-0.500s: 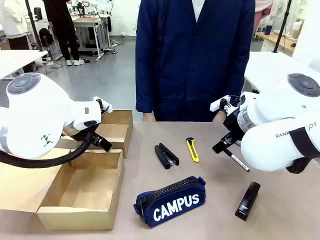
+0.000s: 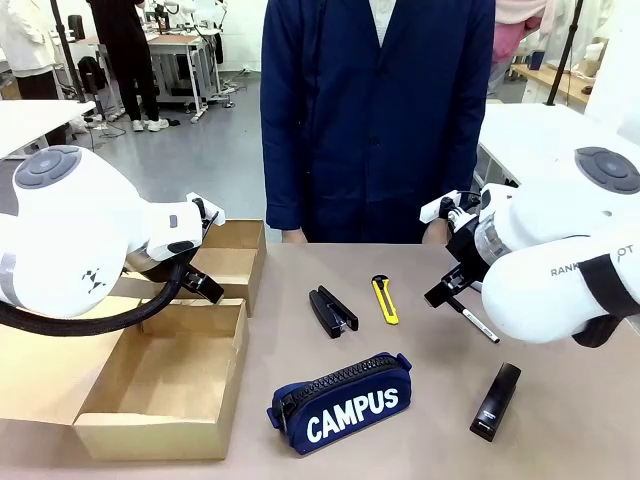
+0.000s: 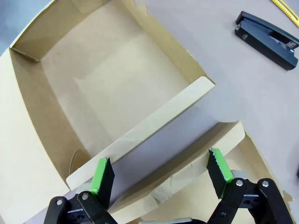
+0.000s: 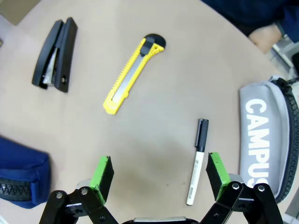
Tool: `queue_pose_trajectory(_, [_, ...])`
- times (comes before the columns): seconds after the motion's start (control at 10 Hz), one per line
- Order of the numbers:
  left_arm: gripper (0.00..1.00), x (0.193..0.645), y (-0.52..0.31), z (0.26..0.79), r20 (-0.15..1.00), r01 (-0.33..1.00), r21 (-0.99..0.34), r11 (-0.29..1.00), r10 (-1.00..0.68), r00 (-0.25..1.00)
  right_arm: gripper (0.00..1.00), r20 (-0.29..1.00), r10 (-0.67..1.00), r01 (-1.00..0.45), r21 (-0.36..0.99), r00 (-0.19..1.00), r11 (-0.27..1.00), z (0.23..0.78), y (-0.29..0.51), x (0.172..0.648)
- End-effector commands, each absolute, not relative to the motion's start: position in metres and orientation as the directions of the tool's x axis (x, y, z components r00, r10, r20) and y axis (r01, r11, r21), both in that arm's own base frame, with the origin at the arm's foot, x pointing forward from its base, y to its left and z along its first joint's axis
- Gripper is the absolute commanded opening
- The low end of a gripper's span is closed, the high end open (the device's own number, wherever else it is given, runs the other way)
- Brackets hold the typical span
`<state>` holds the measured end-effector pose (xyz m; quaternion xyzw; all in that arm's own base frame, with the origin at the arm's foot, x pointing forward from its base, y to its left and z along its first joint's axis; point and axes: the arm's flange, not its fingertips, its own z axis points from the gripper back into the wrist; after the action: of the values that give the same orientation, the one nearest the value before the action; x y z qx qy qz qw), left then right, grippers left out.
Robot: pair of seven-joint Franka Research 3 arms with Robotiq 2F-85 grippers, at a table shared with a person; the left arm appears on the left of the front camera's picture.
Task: Place items inside the box.
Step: Pick up a Pencil pouch or Stapler and place it inside the Mailer Box closest to the robot.
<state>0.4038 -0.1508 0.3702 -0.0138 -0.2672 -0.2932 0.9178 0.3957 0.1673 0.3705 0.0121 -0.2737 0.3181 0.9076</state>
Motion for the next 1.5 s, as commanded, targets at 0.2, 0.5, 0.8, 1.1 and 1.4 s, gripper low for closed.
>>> queue_pose_trajectory(0.2, [1.0,0.404,-0.151,0.37,0.499,0.546,0.131,0.828,-0.531,0.685,1.0,0.505,0.57,-0.584,-0.152,0.648,0.798,0.371,0.167,0.396])
queue_pose_trajectory(0.5, [1.0,0.404,-0.151,0.37,0.499,0.546,0.131,0.828,-0.531,0.685,1.0,0.505,0.57,-0.584,-0.152,0.648,0.798,0.371,0.167,0.396])
queue_pose_trajectory(0.8, [1.0,0.377,-0.156,0.427,0.541,0.546,0.044,0.836,-0.48,0.691,1.0,0.589,0.462,-0.549,-0.038,0.663,0.835,0.418,0.15,0.389])
queue_pose_trajectory(1.1, [1.0,0.323,-0.128,0.525,0.58,0.487,-0.077,0.87,-0.358,0.732,1.0,0.614,0.223,-0.419,0.195,0.757,0.887,0.504,0.093,0.331])
queue_pose_trajectory(1.4, [1.0,0.3,-0.017,0.556,0.558,0.357,-0.381,0.853,-0.096,0.825,1.0,0.487,-0.071,-0.255,0.569,0.87,0.782,0.515,-0.022,0.264])
